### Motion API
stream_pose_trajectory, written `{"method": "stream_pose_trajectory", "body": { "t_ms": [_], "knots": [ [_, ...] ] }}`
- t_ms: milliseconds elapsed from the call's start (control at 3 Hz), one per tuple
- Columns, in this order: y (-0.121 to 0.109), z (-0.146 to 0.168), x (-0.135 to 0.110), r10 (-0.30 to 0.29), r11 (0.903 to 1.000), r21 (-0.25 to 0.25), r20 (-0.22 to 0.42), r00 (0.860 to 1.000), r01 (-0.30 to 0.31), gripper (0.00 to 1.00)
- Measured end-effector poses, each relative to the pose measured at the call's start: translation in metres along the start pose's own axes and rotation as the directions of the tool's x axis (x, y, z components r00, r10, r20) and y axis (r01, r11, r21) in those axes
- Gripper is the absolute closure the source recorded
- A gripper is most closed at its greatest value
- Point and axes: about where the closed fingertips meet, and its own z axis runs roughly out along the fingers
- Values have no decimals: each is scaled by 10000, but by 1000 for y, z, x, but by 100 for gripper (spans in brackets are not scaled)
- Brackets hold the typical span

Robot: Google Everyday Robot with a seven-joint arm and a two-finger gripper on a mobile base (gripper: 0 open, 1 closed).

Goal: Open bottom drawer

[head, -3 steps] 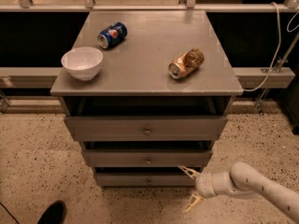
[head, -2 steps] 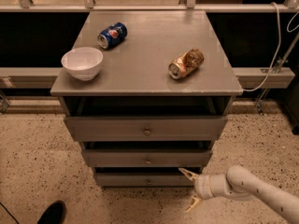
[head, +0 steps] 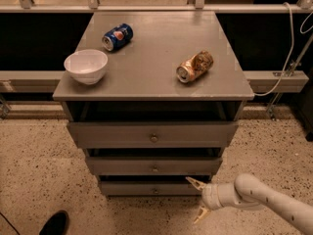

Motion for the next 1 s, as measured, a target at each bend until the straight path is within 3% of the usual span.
{"method": "stream_pose_trajectory", "body": {
  "t_ms": [333,667,1000],
  "knots": [
    [19,14,27,-183,9997,-180,-949,9953,167,0],
    [29,29,73,-380,9992,-14,-2501,9675,389,0],
    [27,37,98,-443,9985,171,-3210,9460,526,0]
  ]
}}
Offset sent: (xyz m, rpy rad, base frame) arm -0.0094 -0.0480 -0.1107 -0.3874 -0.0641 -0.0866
